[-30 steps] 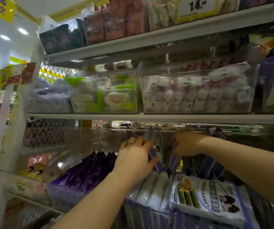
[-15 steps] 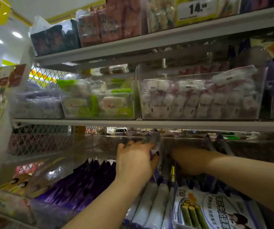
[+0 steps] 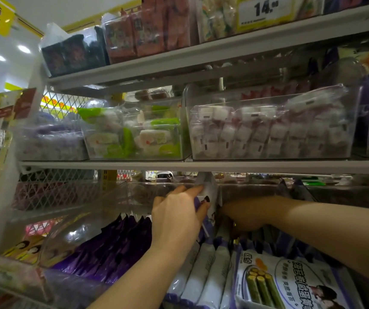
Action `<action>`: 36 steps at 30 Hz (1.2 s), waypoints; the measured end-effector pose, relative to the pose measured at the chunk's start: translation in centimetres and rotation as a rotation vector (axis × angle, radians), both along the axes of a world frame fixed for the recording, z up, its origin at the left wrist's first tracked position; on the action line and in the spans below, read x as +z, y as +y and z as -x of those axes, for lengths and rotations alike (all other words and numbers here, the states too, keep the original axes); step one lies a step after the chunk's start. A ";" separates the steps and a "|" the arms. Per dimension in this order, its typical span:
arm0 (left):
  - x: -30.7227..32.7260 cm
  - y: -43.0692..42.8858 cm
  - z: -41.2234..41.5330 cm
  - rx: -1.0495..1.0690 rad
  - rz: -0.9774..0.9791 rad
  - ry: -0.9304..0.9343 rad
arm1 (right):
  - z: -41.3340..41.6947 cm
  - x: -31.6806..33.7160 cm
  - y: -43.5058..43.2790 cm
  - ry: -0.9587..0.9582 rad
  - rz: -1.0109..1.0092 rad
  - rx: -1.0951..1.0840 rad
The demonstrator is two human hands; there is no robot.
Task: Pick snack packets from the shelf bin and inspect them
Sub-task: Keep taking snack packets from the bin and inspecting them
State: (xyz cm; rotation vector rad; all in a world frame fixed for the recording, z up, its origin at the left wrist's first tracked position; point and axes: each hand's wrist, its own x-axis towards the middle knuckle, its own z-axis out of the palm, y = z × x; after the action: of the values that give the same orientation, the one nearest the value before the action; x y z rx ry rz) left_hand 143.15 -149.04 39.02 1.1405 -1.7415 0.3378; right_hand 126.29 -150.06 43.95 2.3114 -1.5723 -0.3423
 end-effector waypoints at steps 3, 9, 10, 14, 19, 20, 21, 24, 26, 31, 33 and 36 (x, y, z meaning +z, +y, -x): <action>-0.1 0.0 -0.1 0.005 0.005 -0.010 | 0.0 -0.3 -0.5 0.121 0.006 0.036; -0.1 -0.2 -0.3 -0.003 -0.003 -0.003 | 0.9 0.0 0.0 0.179 0.215 0.200; -0.1 -0.1 -0.3 -0.009 0.002 0.011 | 1.2 0.2 0.2 0.131 0.267 0.181; -0.1 0.1 -0.1 -0.017 0.029 0.042 | 2.4 1.3 1.7 0.022 0.424 0.163; -0.1 0.3 0.1 0.014 0.072 -0.001 | 3.1 1.1 4.3 -0.040 0.541 0.108; -0.1 0.4 0.2 0.013 0.084 -0.017 | 3.2 1.0 4.7 -0.071 0.557 0.067; -0.1 0.5 0.2 0.012 0.095 -0.036 | 3.3 1.0 5.4 -0.122 0.568 0.019; 0.0 1.0 0.6 0.005 0.110 -0.077 | 4.0 0.7 7.8 -0.262 0.622 -0.048; 0.1 1.4 1.1 -0.024 0.093 -0.073 | 5.0 0.2 9.5 -0.345 0.672 -0.017; 0.8 2.3 3.2 -0.137 0.050 -0.107 | 7.1 -0.5 14.2 -0.589 0.720 0.088; 1.3 2.4 4.4 -0.188 0.042 -0.131 | 7.9 -0.5 15.4 -0.641 0.739 0.112; 1.7 2.2 6.4 -0.277 0.025 -0.158 | 8.8 -0.6 16.2 -0.672 0.748 0.107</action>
State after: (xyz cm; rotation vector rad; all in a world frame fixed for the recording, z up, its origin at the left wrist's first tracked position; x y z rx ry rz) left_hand 136.70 -146.87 40.70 0.8588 -1.9995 0.2841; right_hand 117.52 -133.85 43.31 1.9426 -1.4506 0.9786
